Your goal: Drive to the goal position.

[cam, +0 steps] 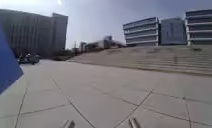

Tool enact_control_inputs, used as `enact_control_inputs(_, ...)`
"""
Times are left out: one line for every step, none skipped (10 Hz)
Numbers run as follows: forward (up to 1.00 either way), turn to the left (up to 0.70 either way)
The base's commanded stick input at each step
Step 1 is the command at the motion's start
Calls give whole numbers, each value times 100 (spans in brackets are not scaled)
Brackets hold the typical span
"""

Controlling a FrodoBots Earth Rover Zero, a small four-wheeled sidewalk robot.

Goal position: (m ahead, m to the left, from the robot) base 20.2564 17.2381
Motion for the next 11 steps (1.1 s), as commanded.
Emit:
enact_control_inputs(100,27)
enact_control_inputs(100,27)
enact_control_inputs(100,27)
enact_control_inputs(100,27)
enact_control_inputs(100,0)
enact_control_inputs(100,0)
enact_control_inputs(100,0)
enact_control_inputs(100,0)
enact_control_inputs(100,0)
enact_control_inputs(100,0)
enact_control_inputs(100,0)
